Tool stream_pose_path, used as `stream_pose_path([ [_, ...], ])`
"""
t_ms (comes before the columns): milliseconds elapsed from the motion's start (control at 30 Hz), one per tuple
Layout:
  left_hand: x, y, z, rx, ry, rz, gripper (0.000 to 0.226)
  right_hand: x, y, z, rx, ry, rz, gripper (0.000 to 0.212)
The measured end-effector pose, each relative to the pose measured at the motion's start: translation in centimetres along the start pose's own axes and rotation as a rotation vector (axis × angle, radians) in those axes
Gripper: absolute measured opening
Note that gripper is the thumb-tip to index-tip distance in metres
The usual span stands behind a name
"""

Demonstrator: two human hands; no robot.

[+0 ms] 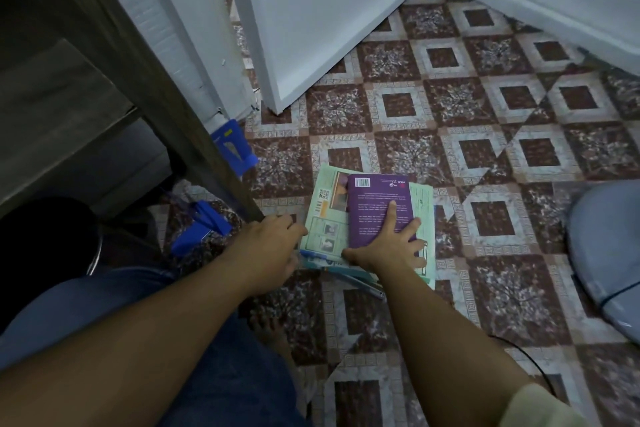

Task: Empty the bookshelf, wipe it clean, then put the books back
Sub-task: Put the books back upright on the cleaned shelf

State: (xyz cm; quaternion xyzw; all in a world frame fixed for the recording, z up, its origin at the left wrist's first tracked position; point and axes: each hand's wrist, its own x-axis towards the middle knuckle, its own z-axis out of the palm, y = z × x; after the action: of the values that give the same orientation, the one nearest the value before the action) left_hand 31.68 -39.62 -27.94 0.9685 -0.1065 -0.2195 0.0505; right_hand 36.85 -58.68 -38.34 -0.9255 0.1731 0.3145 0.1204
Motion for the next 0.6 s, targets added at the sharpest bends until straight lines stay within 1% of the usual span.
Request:
stream_pose_path([
  [100,-0.2,0.2,0.0,0.006,-0.007,0.022,0.042,-0.3,0.0,-0.3,-0.044,-0.004,0.01,0.143],
  [233,-0.4,0.2,-0.1,-0.002,-0.011,0.021,0.043,-1.2,0.1,-0.6,-0.042,-0.004,0.002,0.141],
  [500,-0.8,0.6,-0.3,0.011,-0.002,0.015,0.048,-3.3,0.2,-1.6,0.026,-0.005,0.03,0.138],
  [600,-0.9,0.7,-0.3,0.016,-0.005,0.008,0.049,-3.9,0.1,-2.5,0.106,0.013,0.035,0.135],
])
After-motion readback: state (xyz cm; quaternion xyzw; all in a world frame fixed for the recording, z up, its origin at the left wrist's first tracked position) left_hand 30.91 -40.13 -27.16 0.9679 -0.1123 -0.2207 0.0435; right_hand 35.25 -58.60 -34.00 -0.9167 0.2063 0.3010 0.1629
